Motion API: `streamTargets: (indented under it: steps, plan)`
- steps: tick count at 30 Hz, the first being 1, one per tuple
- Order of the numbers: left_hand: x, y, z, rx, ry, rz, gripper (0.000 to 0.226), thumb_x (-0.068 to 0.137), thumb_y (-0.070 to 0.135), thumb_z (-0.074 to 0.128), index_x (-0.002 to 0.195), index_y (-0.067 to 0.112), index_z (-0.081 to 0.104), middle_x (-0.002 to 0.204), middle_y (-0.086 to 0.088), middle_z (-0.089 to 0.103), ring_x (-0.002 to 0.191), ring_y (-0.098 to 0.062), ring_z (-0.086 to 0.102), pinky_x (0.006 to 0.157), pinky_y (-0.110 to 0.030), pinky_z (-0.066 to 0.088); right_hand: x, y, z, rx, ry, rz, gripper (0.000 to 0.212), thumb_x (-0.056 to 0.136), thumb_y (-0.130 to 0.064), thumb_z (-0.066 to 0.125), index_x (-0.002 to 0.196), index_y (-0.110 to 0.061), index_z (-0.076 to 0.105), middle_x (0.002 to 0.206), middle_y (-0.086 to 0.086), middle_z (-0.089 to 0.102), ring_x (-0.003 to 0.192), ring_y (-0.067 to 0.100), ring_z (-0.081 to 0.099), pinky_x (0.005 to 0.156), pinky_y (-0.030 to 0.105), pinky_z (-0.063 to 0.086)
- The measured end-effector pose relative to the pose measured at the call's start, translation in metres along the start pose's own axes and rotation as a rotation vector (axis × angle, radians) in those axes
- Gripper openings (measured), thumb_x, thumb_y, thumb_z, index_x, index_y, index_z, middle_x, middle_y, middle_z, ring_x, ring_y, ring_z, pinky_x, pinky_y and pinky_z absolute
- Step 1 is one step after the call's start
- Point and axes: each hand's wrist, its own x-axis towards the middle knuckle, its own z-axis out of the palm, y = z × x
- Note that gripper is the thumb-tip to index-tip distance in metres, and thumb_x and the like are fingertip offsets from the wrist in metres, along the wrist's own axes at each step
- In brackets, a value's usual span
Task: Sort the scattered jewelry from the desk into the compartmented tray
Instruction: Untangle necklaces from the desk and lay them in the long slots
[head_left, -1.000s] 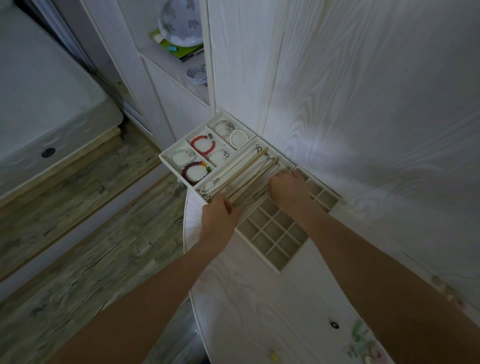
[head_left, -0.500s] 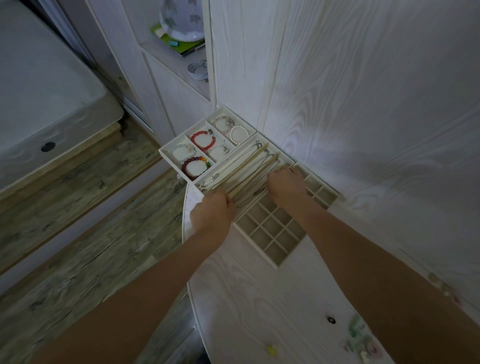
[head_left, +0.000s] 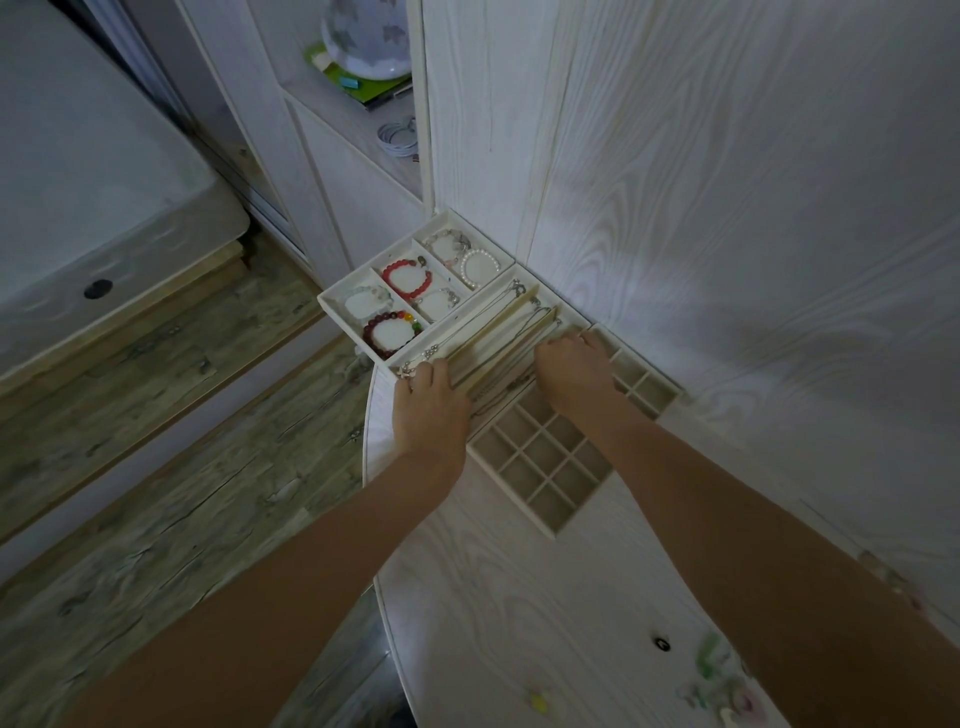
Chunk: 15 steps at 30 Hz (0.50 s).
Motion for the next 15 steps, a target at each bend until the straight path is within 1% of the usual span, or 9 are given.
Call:
streamTargets:
  steps: [4, 6, 8, 10, 12, 15]
  plan:
    - [0.001, 0.002, -0.002, 0.05, -0.017, 0.036, 0.018, 0.084, 0.012, 0.061, 0.101, 0.017, 0.063, 0.125, -0.007, 0.039, 0.116, -0.023, 0.037, 0.095, -0.033, 0.034, 0.001, 0.004, 0.001, -0.011, -0.001, 0.007, 0.022, 0.087, -0.003, 0.047, 0.098, -0.011, 0.065, 0.104, 0.008, 0.067, 0.114, 0.023, 0.053, 0.114, 0.046, 0.018]
    - [0.004, 0.002, -0.003, 0.057, -0.026, 0.045, 0.019, 0.085, 0.013, 0.06, 0.102, 0.017, 0.062, 0.125, -0.007, 0.04, 0.117, -0.024, 0.037, 0.099, -0.034, 0.033, 0.001, 0.006, 0.004, 0.007, 0.007, 0.01, 0.02, 0.087, -0.005, 0.048, 0.093, -0.011, 0.066, 0.102, 0.007, 0.067, 0.112, 0.023, 0.055, 0.114, 0.049, 0.016]
    - [0.007, 0.001, -0.002, 0.054, -0.027, 0.067, 0.019, 0.086, 0.013, 0.059, 0.104, 0.016, 0.062, 0.126, -0.007, 0.041, 0.119, -0.024, 0.037, 0.102, -0.036, 0.033, 0.001, 0.007, 0.007, 0.021, 0.016, 0.011, 0.019, 0.087, -0.007, 0.049, 0.09, -0.012, 0.067, 0.103, 0.007, 0.067, 0.111, 0.023, 0.055, 0.114, 0.05, 0.017]
    - [0.009, 0.0, 0.001, 0.041, -0.001, 0.125, 0.017, 0.088, 0.014, 0.056, 0.104, 0.016, 0.063, 0.126, -0.007, 0.042, 0.118, -0.024, 0.038, 0.1, -0.035, 0.033, 0.001, 0.01, 0.008, 0.037, 0.041, 0.008, 0.019, 0.088, -0.009, 0.049, 0.094, -0.011, 0.067, 0.108, 0.007, 0.065, 0.114, 0.024, 0.052, 0.113, 0.048, 0.02]
    - [0.009, -0.001, 0.004, 0.006, 0.045, 0.212, 0.019, 0.091, 0.013, 0.053, 0.106, 0.016, 0.064, 0.125, -0.006, 0.042, 0.116, -0.022, 0.038, 0.097, -0.032, 0.033, 0.001, 0.015, 0.008, 0.073, 0.097, 0.006, 0.021, 0.087, -0.008, 0.05, 0.098, -0.01, 0.067, 0.112, 0.007, 0.063, 0.116, 0.024, 0.051, 0.11, 0.043, 0.028]
    - [0.011, -0.005, 0.007, 0.009, 0.099, 0.334, 0.027, 0.091, 0.015, 0.052, 0.114, 0.024, 0.062, 0.135, -0.009, 0.036, 0.121, -0.024, 0.036, 0.097, -0.033, 0.032, 0.003, 0.027, 0.009, 0.1, 0.15, 0.024, 0.02, 0.085, -0.002, 0.054, 0.099, -0.007, 0.067, 0.111, 0.009, 0.064, 0.111, 0.024, 0.053, 0.105, 0.036, 0.034]
